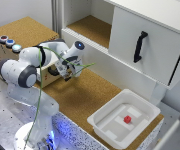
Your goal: Open the drawer
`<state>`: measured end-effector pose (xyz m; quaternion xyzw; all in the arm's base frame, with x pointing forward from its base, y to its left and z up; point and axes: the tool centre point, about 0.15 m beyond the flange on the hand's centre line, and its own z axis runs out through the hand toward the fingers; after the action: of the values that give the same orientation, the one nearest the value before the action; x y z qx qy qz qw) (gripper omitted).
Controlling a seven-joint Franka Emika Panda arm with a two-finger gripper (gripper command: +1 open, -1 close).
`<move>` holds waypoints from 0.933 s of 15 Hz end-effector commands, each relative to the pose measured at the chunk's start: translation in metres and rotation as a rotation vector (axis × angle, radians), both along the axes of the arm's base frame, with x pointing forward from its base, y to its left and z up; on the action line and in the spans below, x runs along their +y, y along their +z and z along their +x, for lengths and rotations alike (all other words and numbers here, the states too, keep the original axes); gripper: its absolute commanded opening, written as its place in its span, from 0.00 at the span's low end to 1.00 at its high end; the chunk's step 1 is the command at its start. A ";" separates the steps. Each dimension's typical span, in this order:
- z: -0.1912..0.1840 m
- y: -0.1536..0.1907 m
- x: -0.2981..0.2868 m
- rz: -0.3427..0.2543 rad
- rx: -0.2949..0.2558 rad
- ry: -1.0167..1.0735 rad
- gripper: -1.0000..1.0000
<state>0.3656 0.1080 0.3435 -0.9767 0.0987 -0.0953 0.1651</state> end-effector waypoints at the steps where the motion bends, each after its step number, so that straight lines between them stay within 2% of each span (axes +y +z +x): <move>1: -0.019 0.049 0.009 -0.341 -0.071 -0.026 1.00; 3: -0.023 0.073 0.021 -0.357 -0.130 0.006 1.00; 5: -0.030 0.094 0.040 -0.349 -0.170 0.074 1.00; 6: -0.033 0.101 0.050 -0.320 -0.159 0.103 1.00; 7: -0.036 0.107 0.059 -0.243 -0.126 0.144 1.00; 8: -0.040 0.112 0.069 -0.215 -0.112 0.180 1.00; 11: -0.054 0.120 0.100 -0.208 -0.112 0.271 1.00; 14: -0.059 0.104 0.135 -0.208 -0.055 0.339 1.00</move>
<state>0.3101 0.1904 0.4508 -0.9817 -0.0389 -0.1645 0.0873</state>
